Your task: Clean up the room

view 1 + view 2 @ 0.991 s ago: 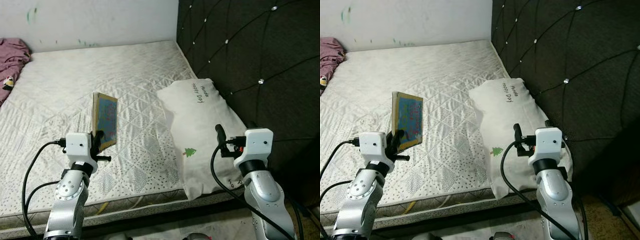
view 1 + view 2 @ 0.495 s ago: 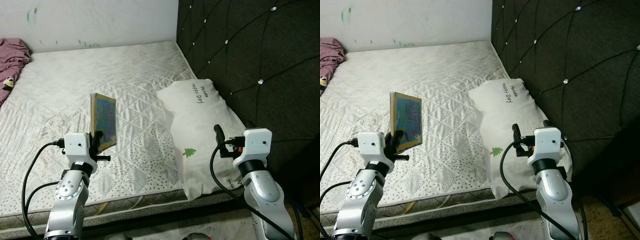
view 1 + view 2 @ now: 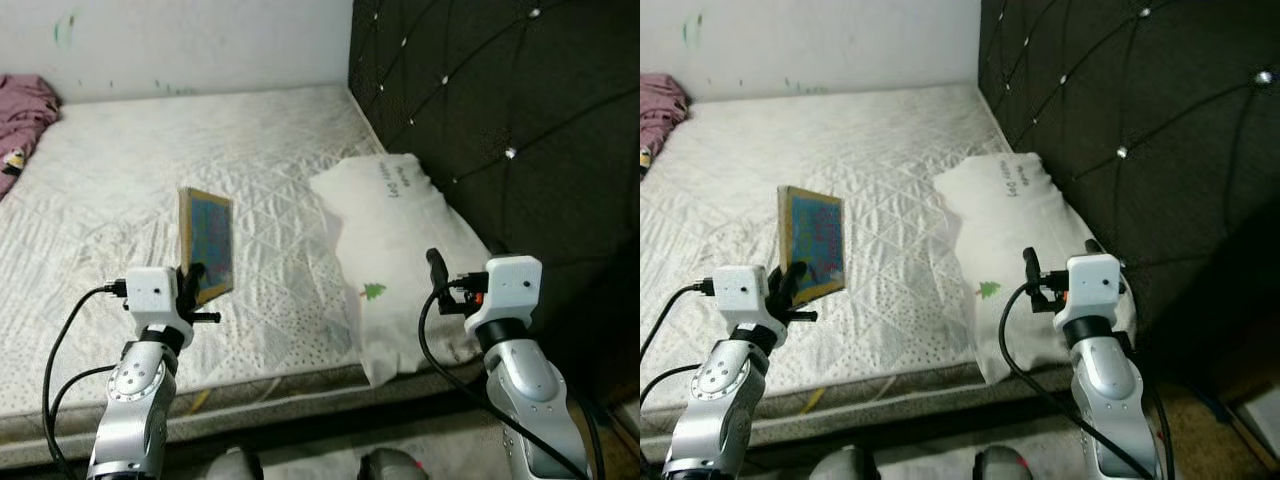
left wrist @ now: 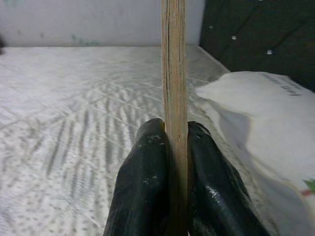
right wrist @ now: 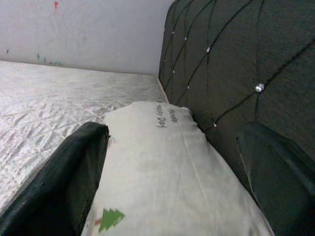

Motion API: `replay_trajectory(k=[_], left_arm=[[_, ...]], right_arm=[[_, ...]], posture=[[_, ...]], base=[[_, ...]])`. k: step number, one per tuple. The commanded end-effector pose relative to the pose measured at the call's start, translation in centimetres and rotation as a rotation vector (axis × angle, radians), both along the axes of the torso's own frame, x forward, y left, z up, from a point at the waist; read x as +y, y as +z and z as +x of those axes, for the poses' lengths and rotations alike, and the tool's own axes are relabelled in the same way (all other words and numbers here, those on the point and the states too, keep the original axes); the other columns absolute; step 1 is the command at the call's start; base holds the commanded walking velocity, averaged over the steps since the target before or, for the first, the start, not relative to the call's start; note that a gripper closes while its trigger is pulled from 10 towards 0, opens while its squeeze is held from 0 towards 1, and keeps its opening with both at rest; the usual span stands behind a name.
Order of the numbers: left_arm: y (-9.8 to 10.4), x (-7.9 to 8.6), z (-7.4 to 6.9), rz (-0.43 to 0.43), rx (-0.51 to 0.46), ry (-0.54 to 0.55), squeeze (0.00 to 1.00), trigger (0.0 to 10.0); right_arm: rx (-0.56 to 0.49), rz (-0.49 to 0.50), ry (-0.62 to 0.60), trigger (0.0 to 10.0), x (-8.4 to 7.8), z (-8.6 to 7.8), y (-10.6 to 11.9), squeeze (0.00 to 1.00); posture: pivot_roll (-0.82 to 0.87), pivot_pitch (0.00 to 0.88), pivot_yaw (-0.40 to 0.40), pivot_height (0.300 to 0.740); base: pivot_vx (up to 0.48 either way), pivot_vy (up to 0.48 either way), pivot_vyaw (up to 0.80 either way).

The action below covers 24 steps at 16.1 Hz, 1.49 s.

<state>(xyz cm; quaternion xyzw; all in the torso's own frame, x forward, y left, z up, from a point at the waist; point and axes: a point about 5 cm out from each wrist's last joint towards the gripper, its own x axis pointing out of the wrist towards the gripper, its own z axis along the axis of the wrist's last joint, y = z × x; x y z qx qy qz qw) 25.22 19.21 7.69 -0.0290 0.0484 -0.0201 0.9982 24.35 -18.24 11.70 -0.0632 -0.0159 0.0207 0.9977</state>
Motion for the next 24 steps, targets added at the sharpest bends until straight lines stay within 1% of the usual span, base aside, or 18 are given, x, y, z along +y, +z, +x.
replay_trajectory(k=[1,5,6,11,17,24], left_arm=[[1.0,0.1,0.2,-0.002,-0.040,0.000,0.00,10.0],[1.0,0.4,-0.1,-0.008,-0.040,0.014,0.00,10.0],[1.2,0.4,0.1,-0.013,-0.045,0.012,0.00,10.0],[1.6,0.5,0.4,-0.020,-0.061,0.009,0.00,10.0],[1.7,0.3,0.4,-0.029,-0.063,0.000,0.00,10.0],[1.6,0.3,0.3,-0.027,-0.055,-0.007,0.00,10.0]], right_arm=[[0.003,-0.010,0.017,10.0,0.1,0.2,0.0,0.00],[0.005,-0.014,0.033,10.0,0.1,0.7,0.2,0.00],[0.002,-0.017,0.037,10.0,0.2,1.1,0.3,0.00],[-0.012,-0.031,0.065,10.0,0.6,1.3,0.6,0.00],[-0.031,-0.039,0.100,10.0,1.0,1.7,1.0,0.00],[-0.033,-0.040,0.120,10.0,1.2,1.7,1.0,0.00]], posture=[[-0.10,0.000,0.019,0.677],[-0.09,0.000,0.004,0.677],[-0.09,0.022,0.006,0.677],[-0.09,0.029,0.007,0.677],[-0.09,0.039,0.001,0.677],[-0.09,0.040,0.001,0.677]], base=[[0.000,0.000,0.00],[0.000,0.000,0.00],[0.000,0.000,0.00],[0.000,0.000,0.00],[0.331,0.000,0.00],[0.301,0.000,0.00]])
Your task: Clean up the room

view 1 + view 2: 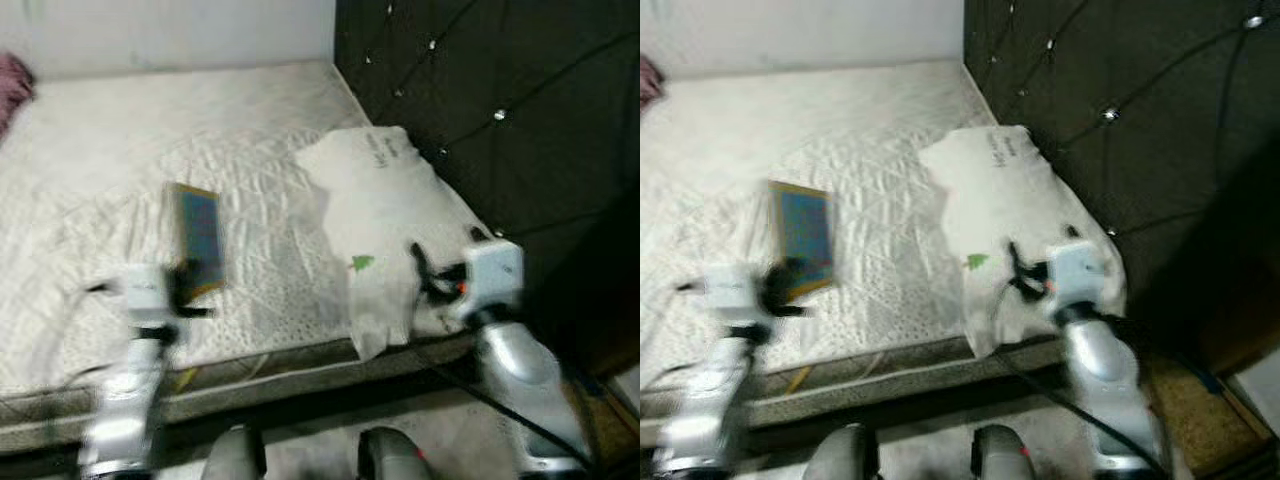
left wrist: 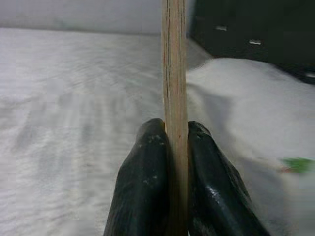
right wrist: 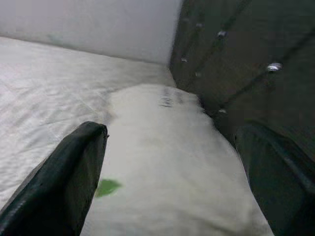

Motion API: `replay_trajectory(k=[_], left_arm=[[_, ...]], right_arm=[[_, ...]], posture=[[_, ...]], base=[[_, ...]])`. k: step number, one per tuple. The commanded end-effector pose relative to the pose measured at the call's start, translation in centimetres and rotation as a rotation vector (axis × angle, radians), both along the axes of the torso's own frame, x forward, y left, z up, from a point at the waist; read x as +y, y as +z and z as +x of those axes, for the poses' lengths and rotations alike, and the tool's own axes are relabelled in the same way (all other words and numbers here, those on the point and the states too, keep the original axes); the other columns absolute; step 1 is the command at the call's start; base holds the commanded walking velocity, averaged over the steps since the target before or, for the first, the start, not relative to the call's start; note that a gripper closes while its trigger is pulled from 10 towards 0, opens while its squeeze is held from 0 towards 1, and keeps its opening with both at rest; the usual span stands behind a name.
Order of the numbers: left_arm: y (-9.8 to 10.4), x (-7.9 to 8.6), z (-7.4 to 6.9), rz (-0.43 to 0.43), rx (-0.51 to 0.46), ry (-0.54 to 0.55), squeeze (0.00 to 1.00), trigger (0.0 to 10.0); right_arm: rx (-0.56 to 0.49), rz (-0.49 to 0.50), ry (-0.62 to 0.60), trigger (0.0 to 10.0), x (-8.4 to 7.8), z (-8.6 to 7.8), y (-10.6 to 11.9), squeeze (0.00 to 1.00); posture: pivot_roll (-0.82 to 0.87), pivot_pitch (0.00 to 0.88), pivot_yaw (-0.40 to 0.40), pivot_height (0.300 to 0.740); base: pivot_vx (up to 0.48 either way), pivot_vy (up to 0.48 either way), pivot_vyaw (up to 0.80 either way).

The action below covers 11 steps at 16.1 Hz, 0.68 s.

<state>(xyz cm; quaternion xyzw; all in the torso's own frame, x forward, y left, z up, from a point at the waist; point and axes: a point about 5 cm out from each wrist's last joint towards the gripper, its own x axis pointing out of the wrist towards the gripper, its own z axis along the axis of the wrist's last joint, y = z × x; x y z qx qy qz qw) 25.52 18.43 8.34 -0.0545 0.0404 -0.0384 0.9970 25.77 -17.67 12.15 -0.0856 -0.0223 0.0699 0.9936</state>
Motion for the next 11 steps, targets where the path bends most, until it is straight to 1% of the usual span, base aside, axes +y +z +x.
replay_trajectory(k=[1,3,6,7,10,11], left_arm=[[0.98,1.07,0.03,0.023,-0.039,0.027,0.00,10.0],[0.92,1.03,-0.01,0.028,-0.034,0.030,0.00,10.0],[0.72,1.06,0.04,0.038,-0.023,0.046,0.00,10.0],[0.70,1.05,0.03,0.039,-0.023,0.047,0.00,10.0],[0.68,1.05,0.04,0.040,-0.022,0.055,0.00,10.0],[0.67,1.05,0.08,0.042,-0.022,0.061,0.00,10.0]], right_arm=[[-0.024,0.008,0.023,10.0,0.60,0.23,0.56,0.00],[-0.022,0.009,0.027,10.0,0.62,0.25,0.52,0.00],[-0.019,0.015,0.034,10.0,0.58,0.25,0.45,0.00],[-0.018,0.017,0.035,10.0,0.59,0.27,0.44,0.00],[-0.016,0.017,0.038,10.0,0.62,0.33,0.38,0.00],[-0.016,0.014,0.040,10.0,0.61,0.38,0.37,0.00]], posture=[[-0.09,0.041,0.000,0.677],[-0.09,0.043,-0.003,0.677],[-0.09,0.042,-0.007,0.677],[-0.09,0.042,-0.007,0.672],[-0.08,0.039,-0.011,0.637],[-0.08,0.038,-0.012,0.633]], base=[[0.296,0.000,0.00],[0.293,0.000,0.00],[0.000,0.000,0.00],[0.000,0.000,0.00],[0.000,0.000,0.00],[0.000,0.000,0.00]])
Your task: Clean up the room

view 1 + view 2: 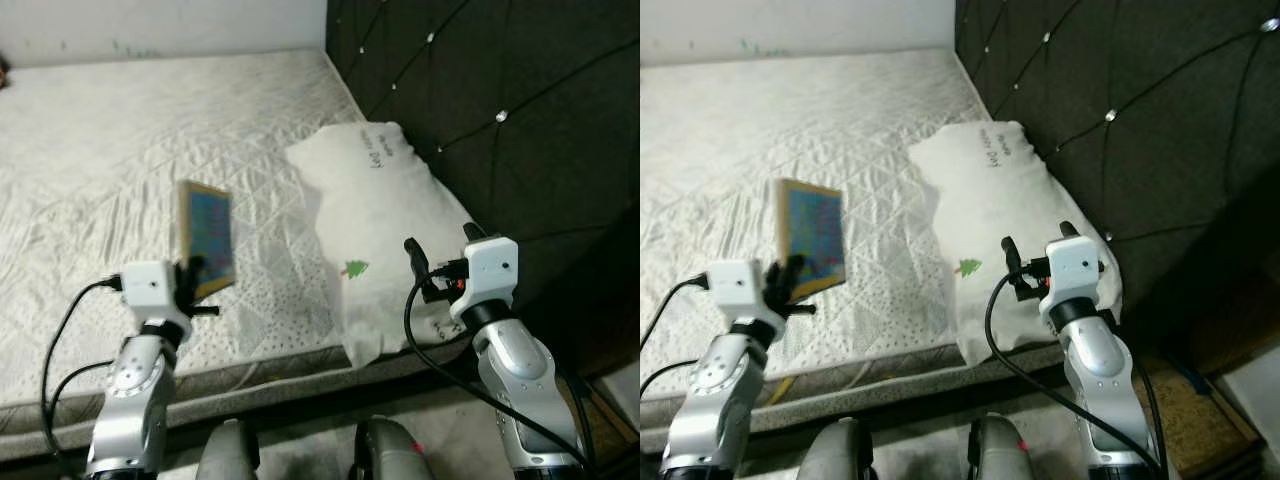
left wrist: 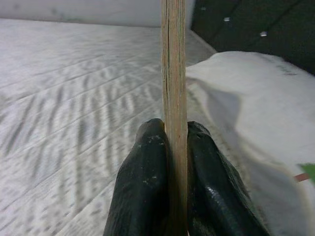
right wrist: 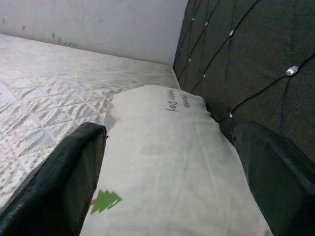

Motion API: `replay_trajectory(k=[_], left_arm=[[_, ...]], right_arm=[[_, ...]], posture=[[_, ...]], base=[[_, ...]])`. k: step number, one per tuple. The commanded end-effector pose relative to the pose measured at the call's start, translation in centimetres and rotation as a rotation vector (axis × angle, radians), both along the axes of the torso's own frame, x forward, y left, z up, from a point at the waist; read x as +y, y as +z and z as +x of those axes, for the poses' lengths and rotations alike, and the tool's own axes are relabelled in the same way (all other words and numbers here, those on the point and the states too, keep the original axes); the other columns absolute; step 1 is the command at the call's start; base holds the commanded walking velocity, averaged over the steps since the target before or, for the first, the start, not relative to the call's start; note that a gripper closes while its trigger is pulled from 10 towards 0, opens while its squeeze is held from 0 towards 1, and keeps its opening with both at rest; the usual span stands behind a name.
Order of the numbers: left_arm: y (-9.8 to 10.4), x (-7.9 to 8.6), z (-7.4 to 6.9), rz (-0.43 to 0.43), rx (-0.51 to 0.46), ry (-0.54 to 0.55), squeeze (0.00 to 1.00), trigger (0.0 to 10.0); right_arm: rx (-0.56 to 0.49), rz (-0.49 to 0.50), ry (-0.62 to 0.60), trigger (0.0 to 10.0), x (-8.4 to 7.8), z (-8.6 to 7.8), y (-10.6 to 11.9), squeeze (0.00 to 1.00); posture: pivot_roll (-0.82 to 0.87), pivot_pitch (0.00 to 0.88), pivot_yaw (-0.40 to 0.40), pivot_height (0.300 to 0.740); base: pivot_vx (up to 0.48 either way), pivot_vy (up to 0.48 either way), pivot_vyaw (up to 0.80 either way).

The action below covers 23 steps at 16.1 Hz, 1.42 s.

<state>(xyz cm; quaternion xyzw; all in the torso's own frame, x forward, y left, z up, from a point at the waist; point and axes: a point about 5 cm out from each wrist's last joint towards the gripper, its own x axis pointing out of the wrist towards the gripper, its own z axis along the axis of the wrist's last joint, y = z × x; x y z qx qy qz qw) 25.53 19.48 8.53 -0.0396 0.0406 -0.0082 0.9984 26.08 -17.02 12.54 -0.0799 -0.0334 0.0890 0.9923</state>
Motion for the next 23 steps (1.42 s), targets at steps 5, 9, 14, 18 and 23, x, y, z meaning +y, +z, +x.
replay_trajectory(k=[5,9,14,18,23], left_arm=[[0.4,0.0,0.1,0.012,-0.018,0.021,0.00,10.0],[0.7,0.0,0.5,0.008,-0.031,0.013,0.00,10.0],[0.7,0.0,0.6,0.009,-0.031,0.009,0.00,10.0],[0.8,0.1,0.7,0.010,-0.034,0.009,0.00,10.0],[1.1,0.0,1.0,0.000,-0.061,0.000,0.00,10.0]], right_arm=[[0.005,-0.006,-0.005,10.0,-0.2,0.1,-0.2,0.00],[0.000,-0.011,0.001,10.0,0.0,0.7,-0.1,0.00],[-0.027,-0.046,0.055,10.0,0.7,0.8,0.1,0.00],[-0.036,-0.051,0.051,10.0,0.5,1.0,0.2,0.00],[-0.036,-0.051,0.052,10.0,0.5,1.0,0.2,0.00]], posture=[[-0.09,0.032,-0.021,0.633],[-0.08,0.044,-0.019,0.633],[-0.09,0.053,-0.011,0.588],[-0.09,0.057,-0.011,0.583],[-0.09,0.053,-0.014,0.583]], base=[[0.000,0.000,0.00],[0.000,0.000,0.00],[0.000,0.000,0.00],[0.000,0.000,0.00],[0.049,0.000,0.00]])
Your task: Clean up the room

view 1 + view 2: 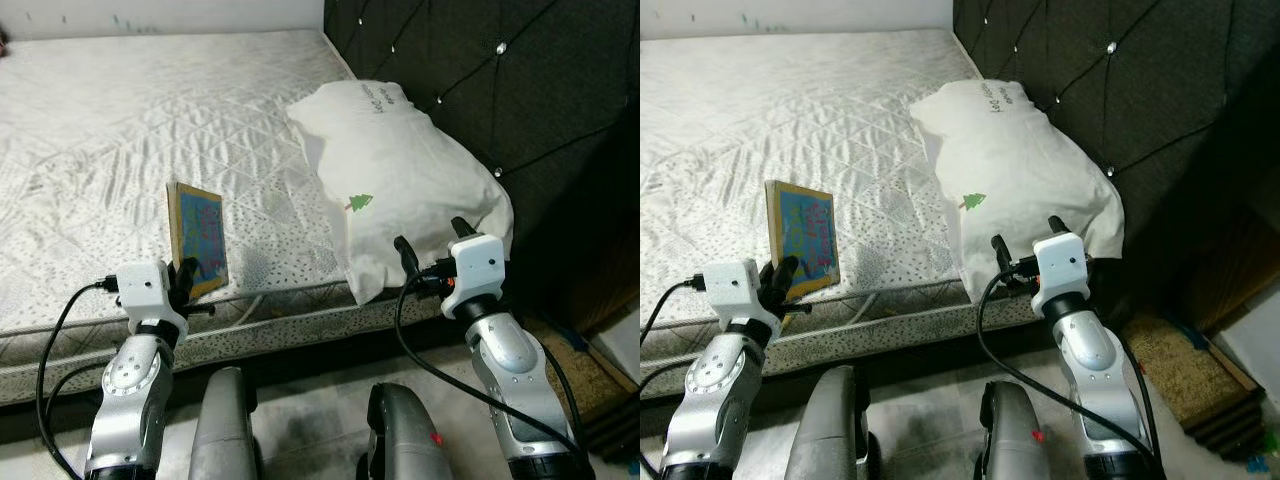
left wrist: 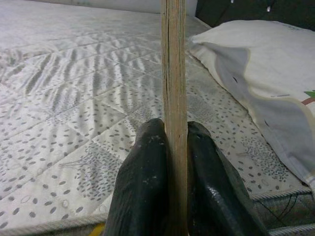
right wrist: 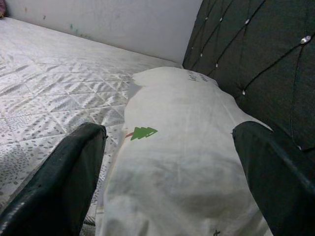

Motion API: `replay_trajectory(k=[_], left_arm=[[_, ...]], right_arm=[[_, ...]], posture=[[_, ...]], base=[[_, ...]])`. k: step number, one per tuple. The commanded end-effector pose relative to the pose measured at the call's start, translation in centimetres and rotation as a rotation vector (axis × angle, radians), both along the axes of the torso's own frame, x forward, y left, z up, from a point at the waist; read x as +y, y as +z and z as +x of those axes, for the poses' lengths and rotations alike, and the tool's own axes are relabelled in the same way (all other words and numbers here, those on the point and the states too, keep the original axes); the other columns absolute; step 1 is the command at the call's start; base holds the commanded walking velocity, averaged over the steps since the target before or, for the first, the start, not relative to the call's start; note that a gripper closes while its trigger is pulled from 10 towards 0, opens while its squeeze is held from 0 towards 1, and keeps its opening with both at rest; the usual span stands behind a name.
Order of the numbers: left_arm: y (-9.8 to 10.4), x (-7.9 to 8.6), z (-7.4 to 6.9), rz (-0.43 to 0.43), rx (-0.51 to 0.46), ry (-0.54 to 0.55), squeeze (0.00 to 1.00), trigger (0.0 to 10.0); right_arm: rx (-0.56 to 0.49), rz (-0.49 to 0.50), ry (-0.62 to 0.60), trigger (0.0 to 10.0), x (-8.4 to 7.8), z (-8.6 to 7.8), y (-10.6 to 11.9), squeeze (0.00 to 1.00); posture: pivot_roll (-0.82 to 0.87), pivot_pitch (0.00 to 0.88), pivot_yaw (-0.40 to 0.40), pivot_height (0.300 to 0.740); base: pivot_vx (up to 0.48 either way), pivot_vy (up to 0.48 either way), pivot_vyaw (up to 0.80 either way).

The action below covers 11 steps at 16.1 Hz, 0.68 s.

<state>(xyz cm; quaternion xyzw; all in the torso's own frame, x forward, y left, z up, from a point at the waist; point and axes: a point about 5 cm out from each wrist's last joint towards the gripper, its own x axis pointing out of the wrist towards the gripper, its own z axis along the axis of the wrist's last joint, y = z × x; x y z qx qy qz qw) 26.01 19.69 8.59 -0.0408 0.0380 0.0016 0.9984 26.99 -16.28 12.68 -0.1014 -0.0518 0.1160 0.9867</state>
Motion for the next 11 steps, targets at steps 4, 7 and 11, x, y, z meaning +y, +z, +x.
replay_trajectory(k=[4,7,11], left_arm=[[1.11,-0.33,0.60,-0.001,-0.060,-0.029,0.00,10.0],[1.09,-0.38,0.64,0.001,-0.063,-0.030,0.00,10.0],[1.15,-0.37,0.87,0.002,-0.066,-0.027,0.00,10.0]], right_arm=[[-0.007,0.001,0.008,10.0,-0.16,0.13,0.15,0.00],[-0.012,-0.003,0.015,10.0,-0.18,0.12,0.19,0.00],[-0.015,-0.009,0.023,10.0,-0.24,0.14,0.30,0.00]], posture=[[-0.09,0.053,-0.014,0.583],[-0.09,0.050,-0.017,0.583],[-0.09,0.046,-0.021,0.583]], base=[[0.311,0.000,0.00],[0.383,0.000,0.00],[0.480,0.000,0.00]])
